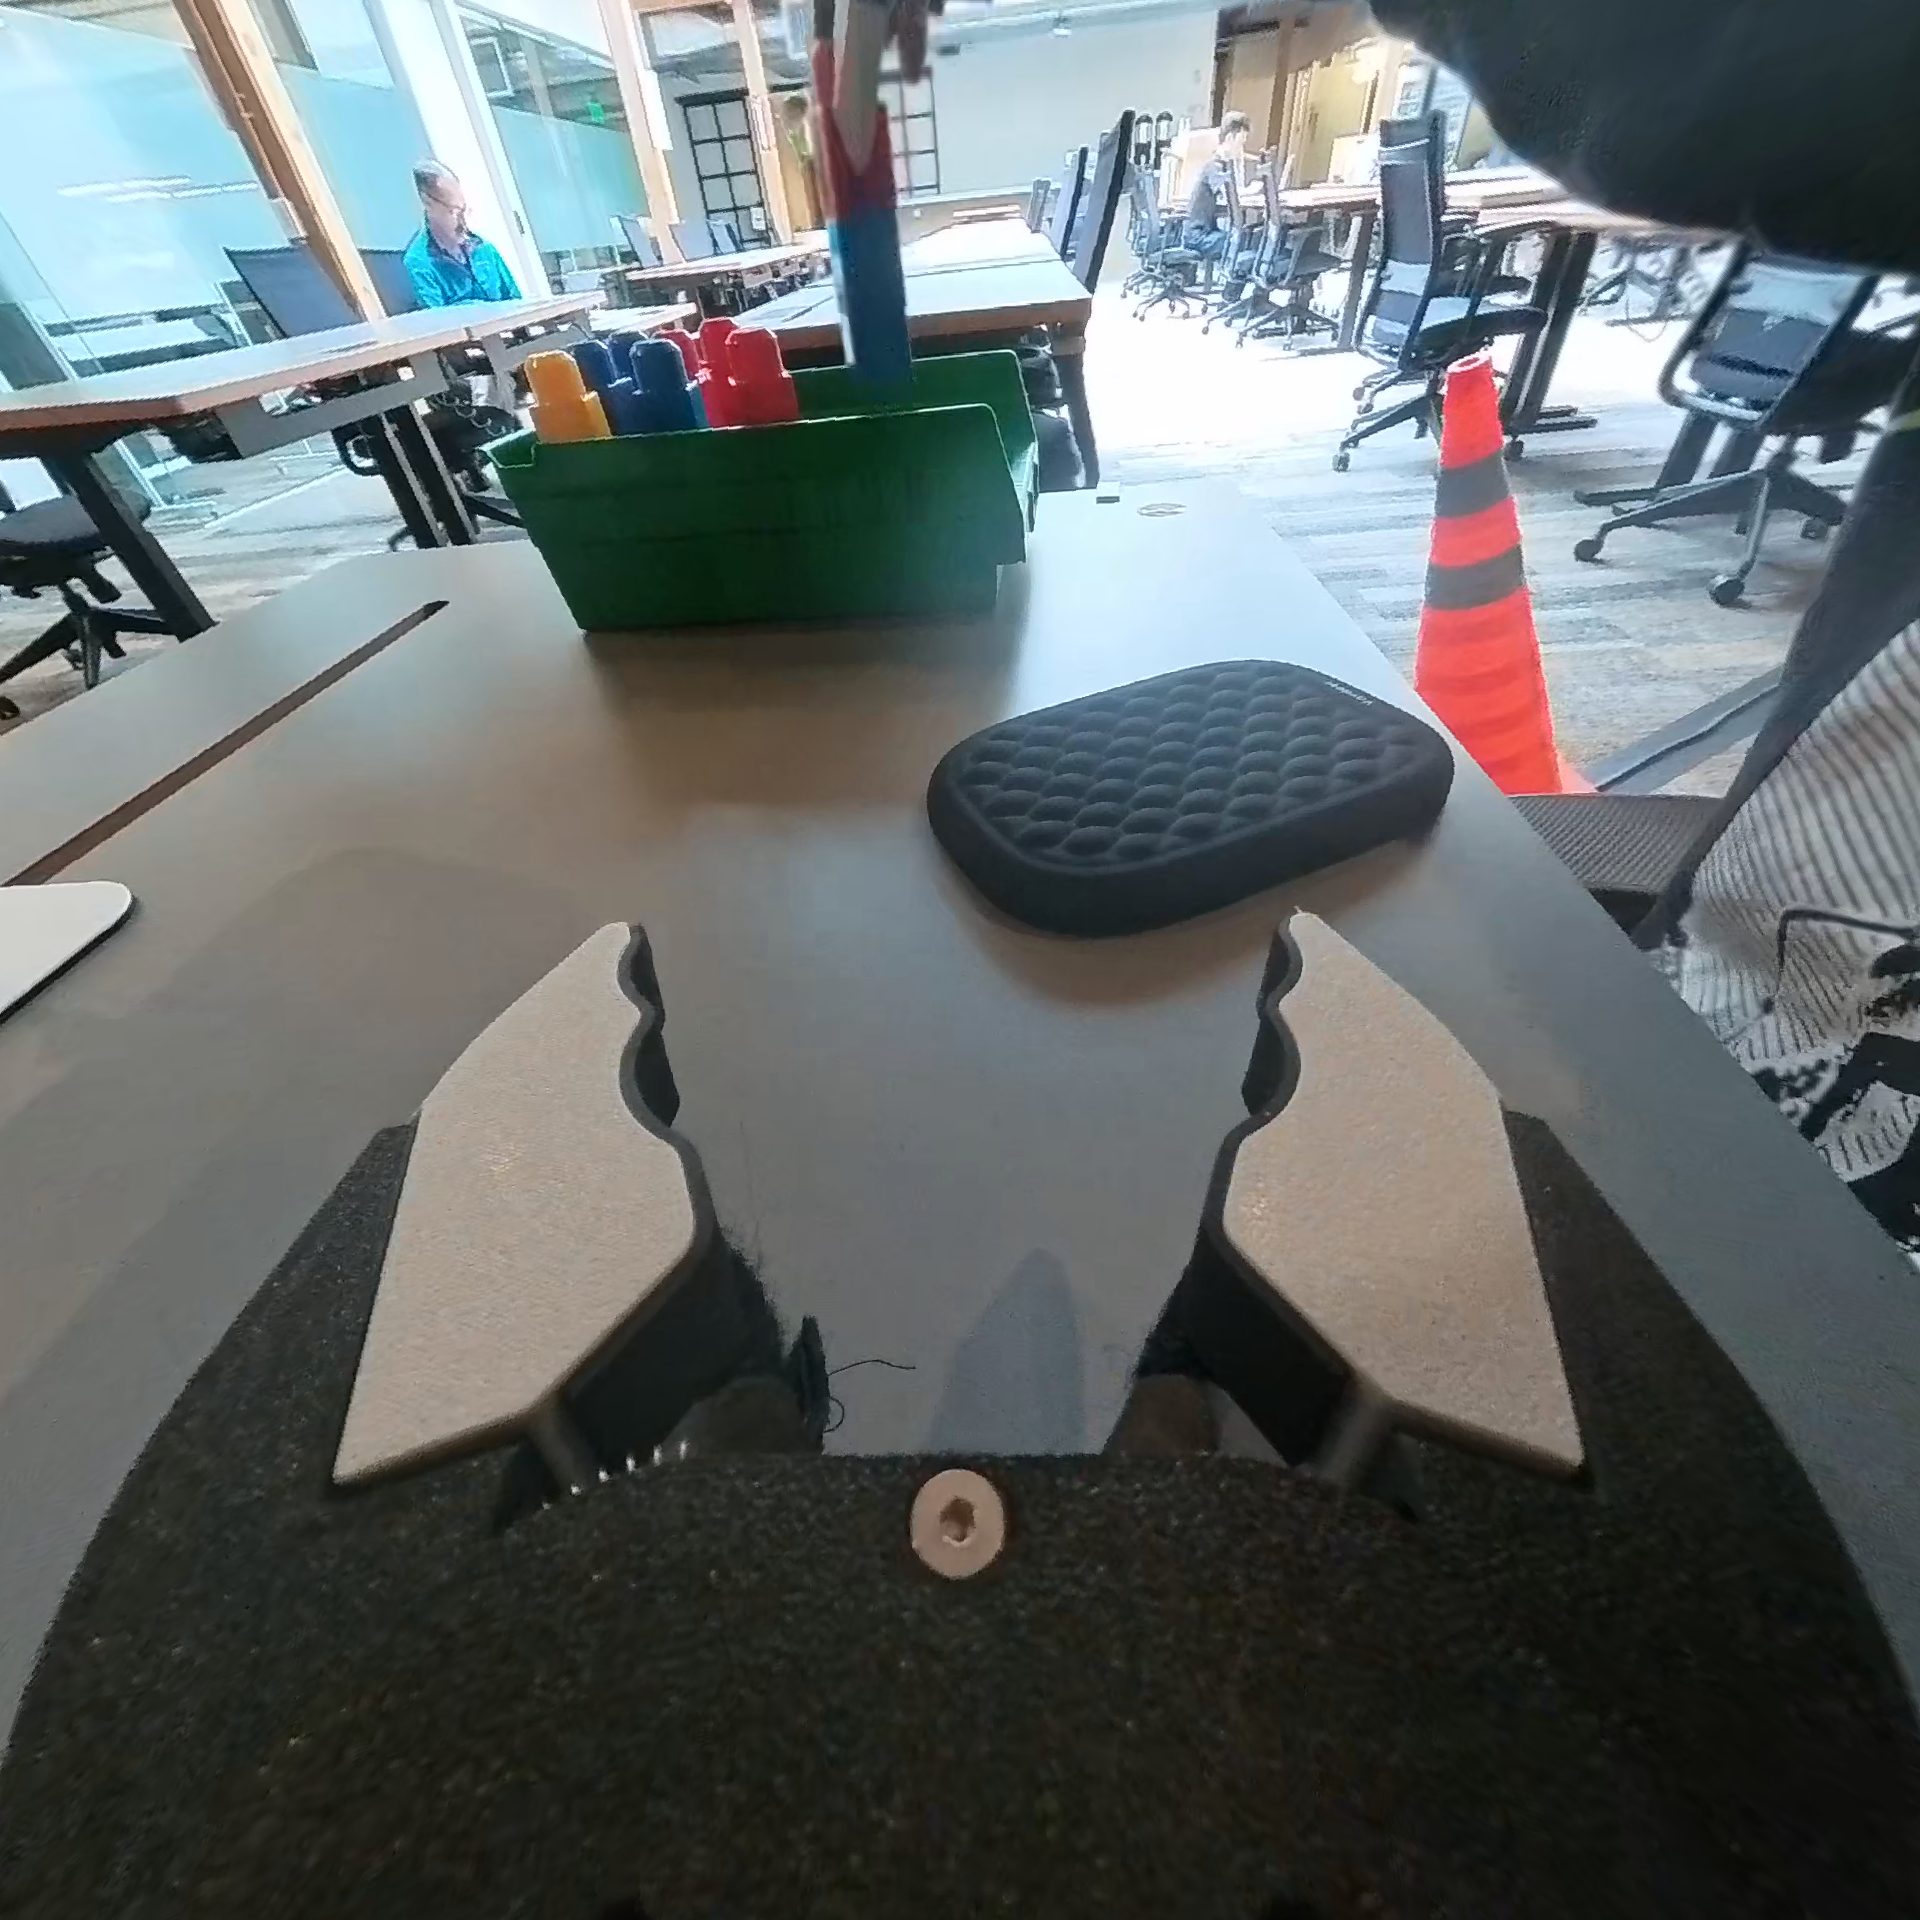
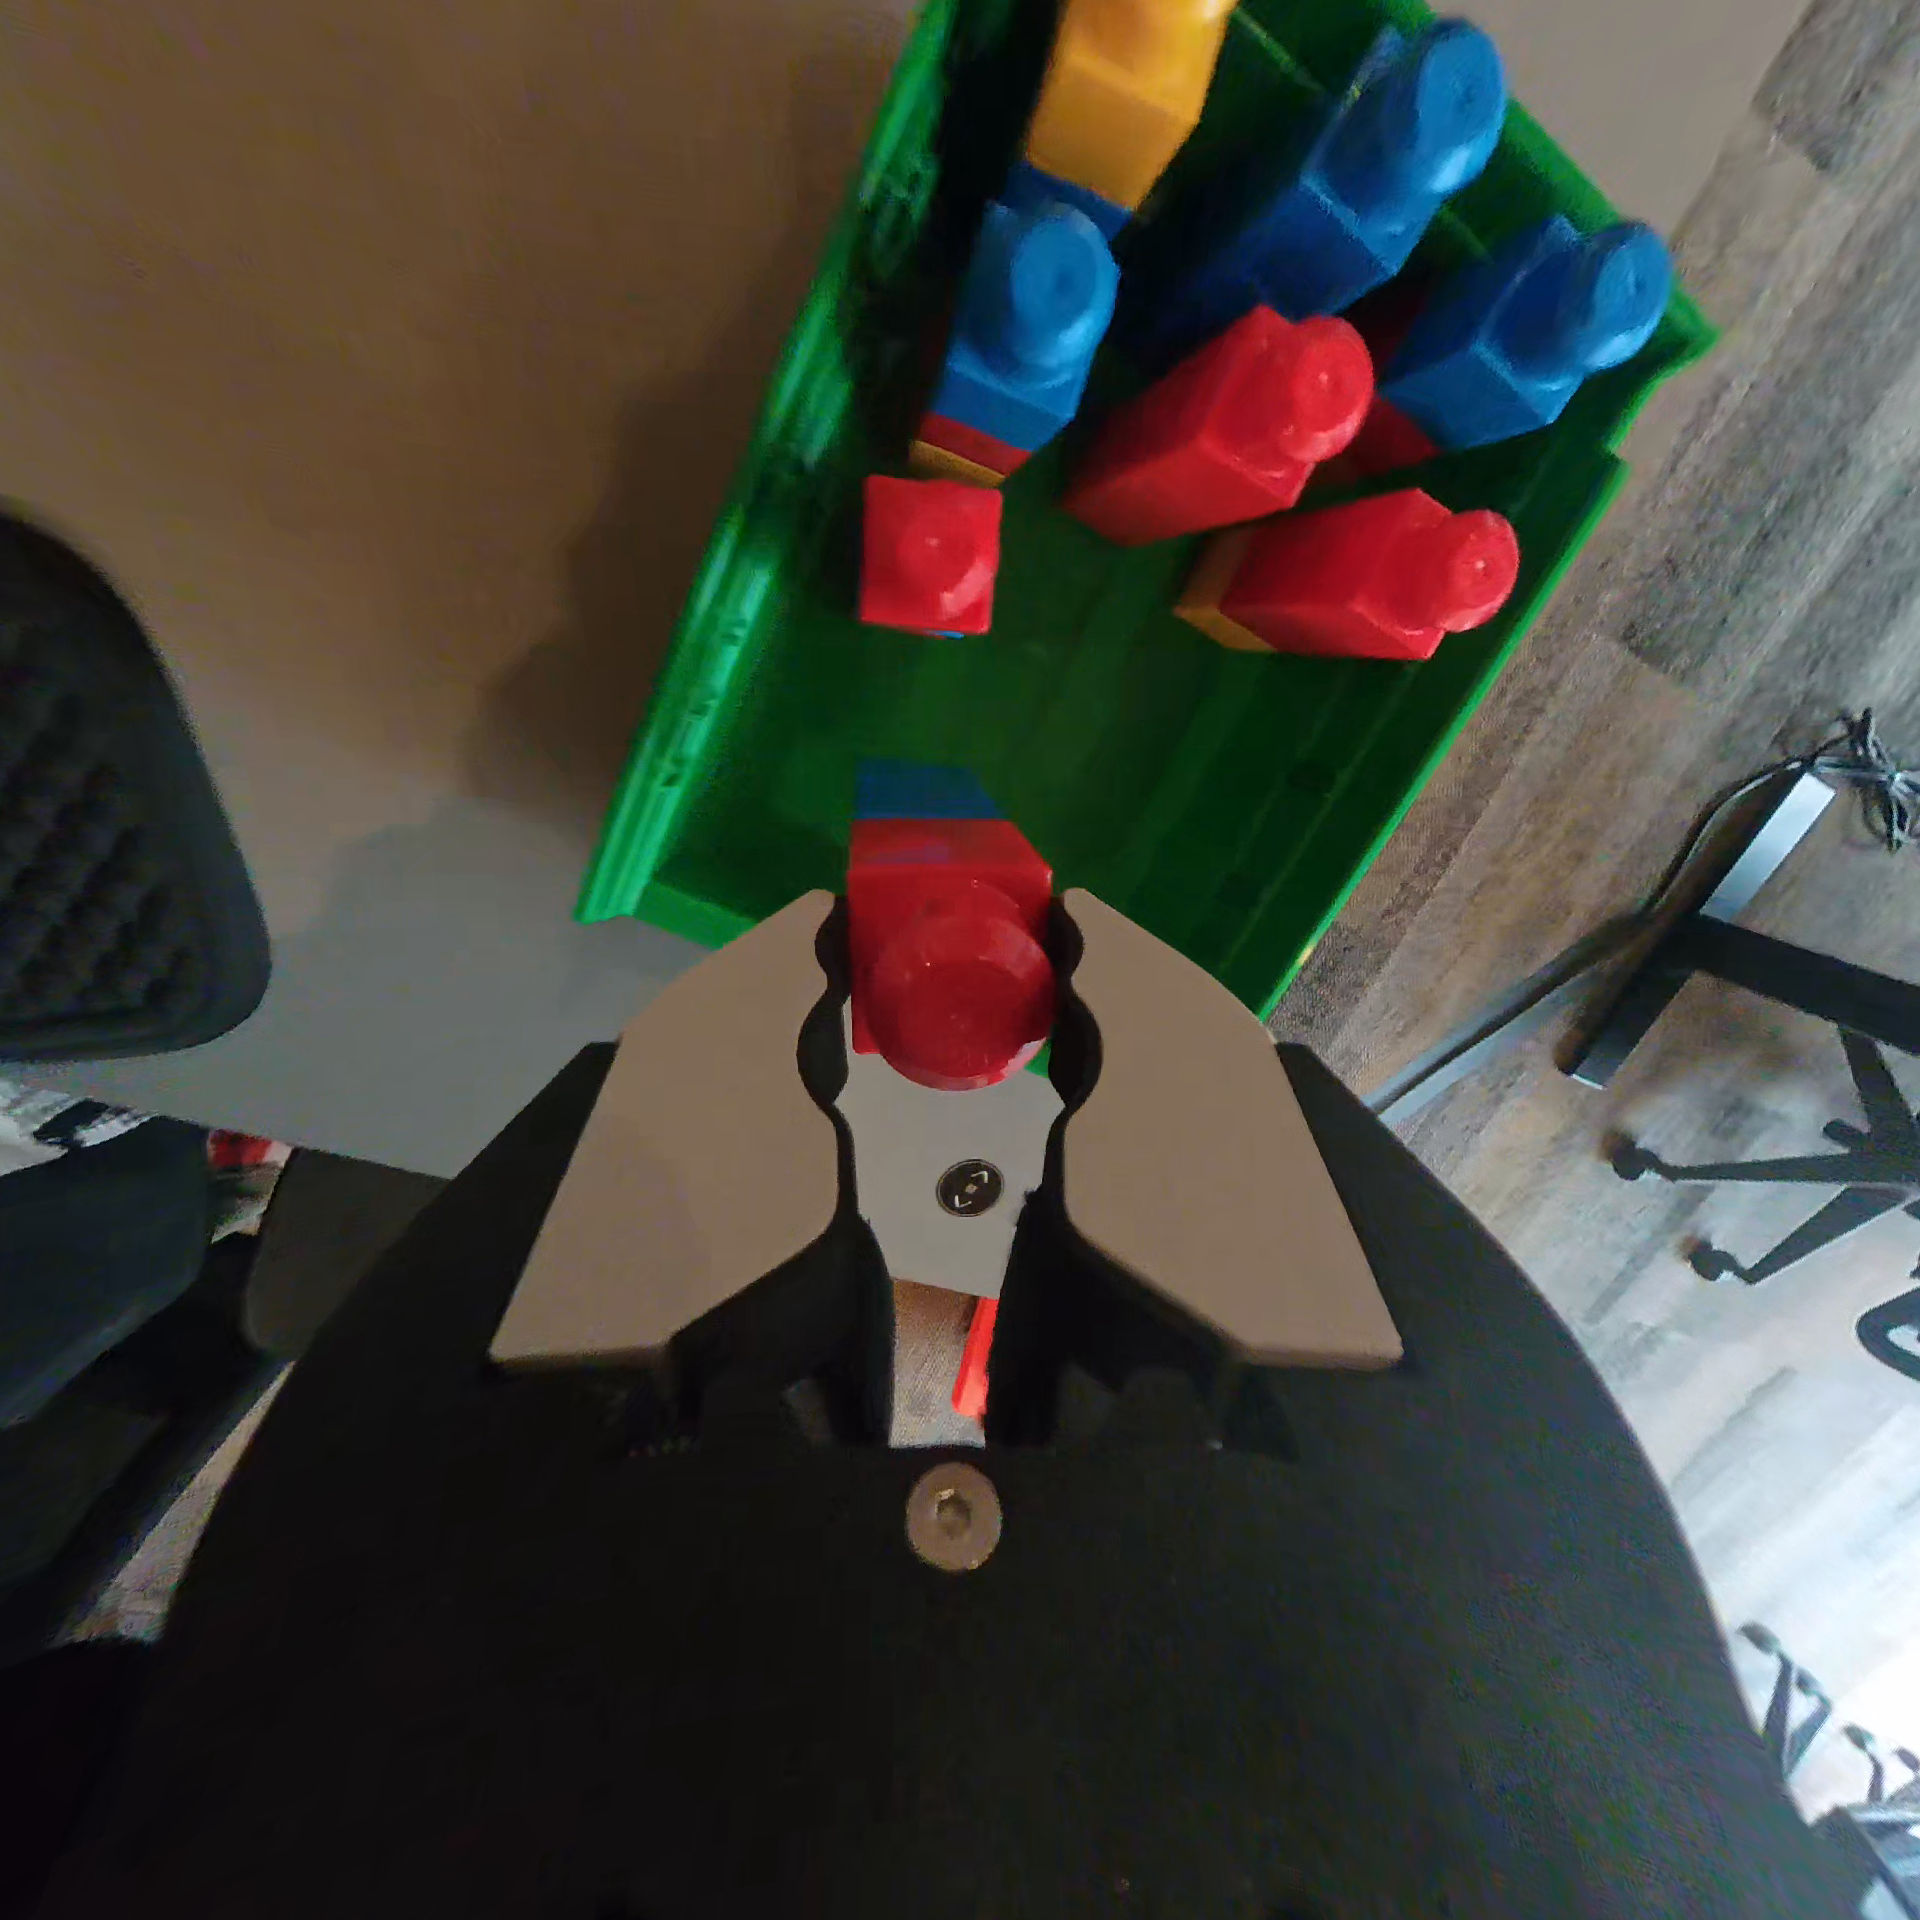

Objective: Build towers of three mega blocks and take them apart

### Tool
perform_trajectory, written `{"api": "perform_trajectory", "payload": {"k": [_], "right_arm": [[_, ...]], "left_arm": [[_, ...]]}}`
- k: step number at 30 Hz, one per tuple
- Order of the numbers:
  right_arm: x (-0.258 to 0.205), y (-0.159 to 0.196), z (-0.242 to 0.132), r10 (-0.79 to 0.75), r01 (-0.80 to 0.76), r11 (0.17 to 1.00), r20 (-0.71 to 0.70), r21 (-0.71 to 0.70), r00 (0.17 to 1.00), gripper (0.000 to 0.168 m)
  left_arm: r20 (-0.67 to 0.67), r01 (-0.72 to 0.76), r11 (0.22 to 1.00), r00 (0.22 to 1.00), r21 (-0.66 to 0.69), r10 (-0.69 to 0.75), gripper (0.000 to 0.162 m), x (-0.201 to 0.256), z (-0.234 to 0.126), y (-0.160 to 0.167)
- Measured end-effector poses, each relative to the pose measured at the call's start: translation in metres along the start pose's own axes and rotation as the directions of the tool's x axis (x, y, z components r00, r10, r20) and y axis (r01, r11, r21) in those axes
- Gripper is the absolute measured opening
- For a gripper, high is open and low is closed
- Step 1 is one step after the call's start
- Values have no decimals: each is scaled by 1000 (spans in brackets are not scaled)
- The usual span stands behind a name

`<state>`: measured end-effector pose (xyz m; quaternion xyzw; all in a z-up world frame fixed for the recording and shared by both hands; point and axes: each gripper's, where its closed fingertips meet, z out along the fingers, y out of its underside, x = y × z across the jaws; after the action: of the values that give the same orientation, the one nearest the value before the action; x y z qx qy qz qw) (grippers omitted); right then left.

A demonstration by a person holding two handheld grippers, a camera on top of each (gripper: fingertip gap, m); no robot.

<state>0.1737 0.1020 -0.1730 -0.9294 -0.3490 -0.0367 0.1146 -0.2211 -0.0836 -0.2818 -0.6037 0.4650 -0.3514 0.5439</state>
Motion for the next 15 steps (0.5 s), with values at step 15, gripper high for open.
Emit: {"api": "perform_trajectory", "payload": {"k": [15], "right_arm": [[52, -21, 82, 98, -98, 994, -13, -57, 995, 36]], "left_arm": [[-17, -18, 1000, 1000, -23, 18, 108, 3, 2, 3]]}}
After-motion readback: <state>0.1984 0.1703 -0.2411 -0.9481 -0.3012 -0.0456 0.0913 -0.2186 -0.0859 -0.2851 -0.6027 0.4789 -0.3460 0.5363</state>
